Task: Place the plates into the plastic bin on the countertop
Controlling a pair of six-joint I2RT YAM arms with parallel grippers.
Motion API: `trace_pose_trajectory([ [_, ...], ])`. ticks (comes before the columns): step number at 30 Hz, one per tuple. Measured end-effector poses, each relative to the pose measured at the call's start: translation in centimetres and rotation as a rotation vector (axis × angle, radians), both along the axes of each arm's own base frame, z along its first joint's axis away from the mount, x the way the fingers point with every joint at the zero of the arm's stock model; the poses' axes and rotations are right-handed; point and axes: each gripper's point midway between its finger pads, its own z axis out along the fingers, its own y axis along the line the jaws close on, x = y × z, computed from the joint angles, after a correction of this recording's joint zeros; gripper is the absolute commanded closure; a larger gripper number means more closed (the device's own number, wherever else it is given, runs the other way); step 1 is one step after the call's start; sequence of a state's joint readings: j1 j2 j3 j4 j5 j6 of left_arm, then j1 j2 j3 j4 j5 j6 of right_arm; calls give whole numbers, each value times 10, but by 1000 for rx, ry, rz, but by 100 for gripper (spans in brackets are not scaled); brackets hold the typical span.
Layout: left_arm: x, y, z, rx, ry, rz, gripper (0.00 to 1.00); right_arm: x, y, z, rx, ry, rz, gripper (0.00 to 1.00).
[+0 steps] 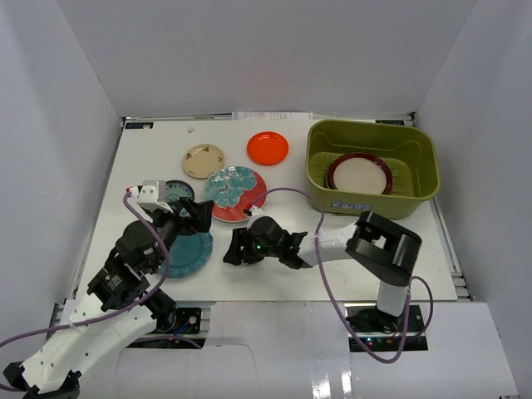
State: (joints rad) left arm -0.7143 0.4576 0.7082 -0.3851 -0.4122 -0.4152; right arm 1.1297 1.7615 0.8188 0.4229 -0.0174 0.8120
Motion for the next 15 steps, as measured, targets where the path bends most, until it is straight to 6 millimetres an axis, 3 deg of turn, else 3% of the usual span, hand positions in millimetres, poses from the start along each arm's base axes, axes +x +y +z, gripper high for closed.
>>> trace_pose_trajectory([
  [2,1,0,-3,6,7,2,2,4,22,-8,54,37,-16,33],
  [5,2,0,-8,14,17,4,2,15,55,-3,158,68,-45,34],
  [9,4,1,-10,20,25,10,2,27,84,-7,252,118,-91,50],
  [13,7,3,-12,22,32,17,2,34,96,-11,316,175,-143,63],
  [15,8,5,-12,21,33,22,2,36,97,-15,331,196,-167,80],
])
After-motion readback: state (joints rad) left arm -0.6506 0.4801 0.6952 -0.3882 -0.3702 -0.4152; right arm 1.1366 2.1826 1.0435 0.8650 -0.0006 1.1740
